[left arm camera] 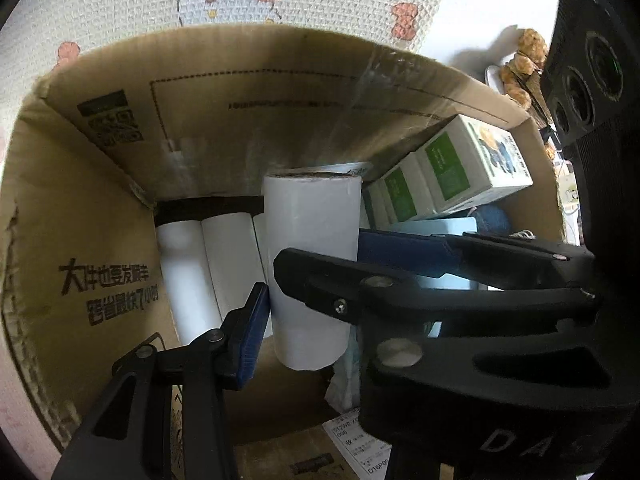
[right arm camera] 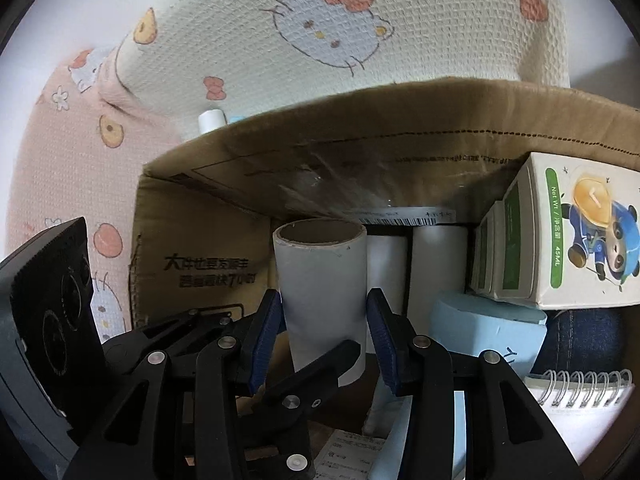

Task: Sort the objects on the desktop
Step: 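Lower the tube beside the other tubes and open the left gripper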

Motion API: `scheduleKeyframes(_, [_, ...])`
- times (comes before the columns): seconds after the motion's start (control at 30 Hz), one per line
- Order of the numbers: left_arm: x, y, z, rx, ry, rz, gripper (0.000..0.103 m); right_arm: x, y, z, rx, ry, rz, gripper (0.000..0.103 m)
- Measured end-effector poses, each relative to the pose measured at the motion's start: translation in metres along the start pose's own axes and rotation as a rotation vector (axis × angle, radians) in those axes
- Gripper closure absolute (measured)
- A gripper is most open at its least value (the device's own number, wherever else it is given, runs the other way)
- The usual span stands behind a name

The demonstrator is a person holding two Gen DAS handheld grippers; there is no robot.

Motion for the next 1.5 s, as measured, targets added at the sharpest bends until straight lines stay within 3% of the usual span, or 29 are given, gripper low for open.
scheduleKeyframes(0.17, [0.002,-0.006,0.006,0.027,0.024,-0.002,0.056,-0.006,0.002,0.007,0.015,0.023,0.037,0.062])
scheduleKeyframes(0.33, [0.002,-0.011,0.008,0.038,0.012,-0.017,0.056,-0.004,0.004,0.008,0.032,-0.002,0.035,0.063])
scheduleKeyframes(0.53, [0.000,-0.019,0.009,0.049,0.011,-0.026,0.056,-0.008,0.007,-0.001,-0.025,-0.046,0.044,0.063])
scheduleKeyframes(0.67, [0.005,-0.014,0.011,0.071,0.015,-0.039,0.056,-0.008,0.005,0.004,0.007,-0.029,0.055,0.063])
scheduleKeyframes(1.0, [0.004,-0.020,0.009,0.058,0.023,-0.044,0.056,-0.005,0.006,0.006,0.007,-0.029,0.047,0.063])
scheduleKeyframes(1.03, [0.004,-0.020,0.008,0.056,0.023,-0.043,0.058,-0.006,0.005,0.006,0.007,-0.028,0.044,0.063])
scheduleKeyframes(1.13, [0.002,-0.009,0.012,0.058,0.045,-0.043,0.081,-0.004,0.008,0.003,0.014,-0.028,0.040,0.063])
scheduleKeyframes(1.17, [0.002,-0.008,0.010,0.050,0.042,-0.045,0.087,-0.004,0.008,0.001,0.014,-0.025,0.041,0.063])
scheduleKeyframes(1.23, [0.001,-0.007,0.001,0.021,0.038,-0.049,0.089,-0.006,0.011,-0.003,0.008,-0.010,0.048,0.062])
scheduleKeyframes(1.33, [-0.002,-0.004,-0.018,-0.044,0.038,-0.032,0.089,-0.002,0.014,-0.018,-0.028,0.011,0.051,0.062])
scheduleKeyframes(1.5, [-0.003,0.020,-0.040,-0.154,0.034,0.014,0.090,0.004,0.016,-0.037,-0.076,-0.036,-0.002,0.062])
Point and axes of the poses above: each gripper's, at about its wrist camera, not at the fingertips, and z roughly the way its jaws point, x to its left, y to its top, the point moved 7 cm from there along z, roughly the way its jaws point, and after that the axes turned 8 degrees about -y, right-handed, at the moved point
